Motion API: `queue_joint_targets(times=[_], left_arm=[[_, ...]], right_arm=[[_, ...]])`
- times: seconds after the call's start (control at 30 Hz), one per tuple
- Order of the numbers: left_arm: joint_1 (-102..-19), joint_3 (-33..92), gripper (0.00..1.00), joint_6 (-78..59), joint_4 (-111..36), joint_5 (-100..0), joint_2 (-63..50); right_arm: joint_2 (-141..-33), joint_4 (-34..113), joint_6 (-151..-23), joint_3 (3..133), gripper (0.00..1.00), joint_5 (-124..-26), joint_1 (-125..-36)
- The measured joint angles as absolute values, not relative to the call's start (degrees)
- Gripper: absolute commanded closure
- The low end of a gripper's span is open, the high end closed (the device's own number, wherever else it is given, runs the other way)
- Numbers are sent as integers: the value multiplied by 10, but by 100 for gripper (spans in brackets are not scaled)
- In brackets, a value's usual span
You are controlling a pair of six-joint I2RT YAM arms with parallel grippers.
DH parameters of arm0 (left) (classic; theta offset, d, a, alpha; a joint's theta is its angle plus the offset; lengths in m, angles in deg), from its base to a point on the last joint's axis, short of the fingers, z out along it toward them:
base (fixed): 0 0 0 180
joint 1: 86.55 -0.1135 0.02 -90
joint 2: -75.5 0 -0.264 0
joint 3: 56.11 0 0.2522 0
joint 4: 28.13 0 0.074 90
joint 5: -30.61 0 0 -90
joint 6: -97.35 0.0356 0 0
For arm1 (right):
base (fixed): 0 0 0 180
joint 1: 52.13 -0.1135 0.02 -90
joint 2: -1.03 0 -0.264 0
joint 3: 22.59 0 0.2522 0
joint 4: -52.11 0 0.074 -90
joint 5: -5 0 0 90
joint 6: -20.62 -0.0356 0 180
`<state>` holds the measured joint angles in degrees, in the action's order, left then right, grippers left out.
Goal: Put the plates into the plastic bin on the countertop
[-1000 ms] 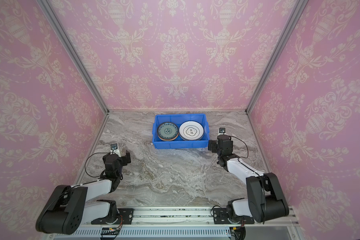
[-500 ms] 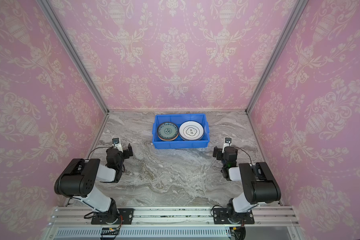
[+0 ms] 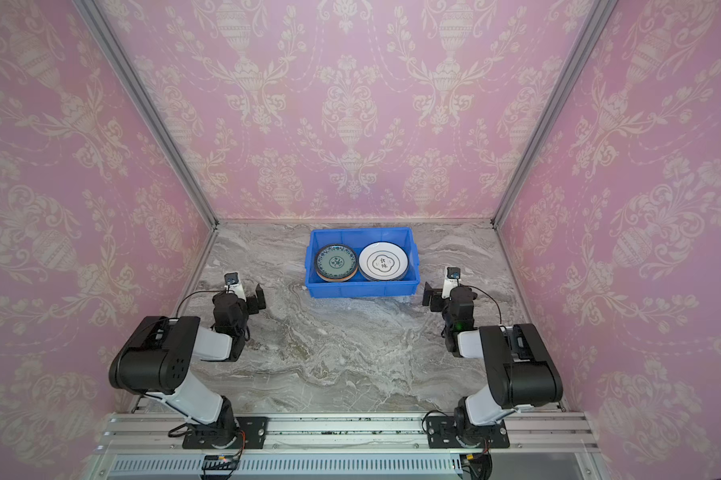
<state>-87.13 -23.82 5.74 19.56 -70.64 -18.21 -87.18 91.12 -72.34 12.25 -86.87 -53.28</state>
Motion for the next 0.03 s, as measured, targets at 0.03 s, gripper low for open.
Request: queue_joint_targets(times=[0.03], left_arm=[[-871, -238, 1, 57, 196, -706, -182]], right_arm=[[-872, 911, -723, 122, 0, -866, -533]])
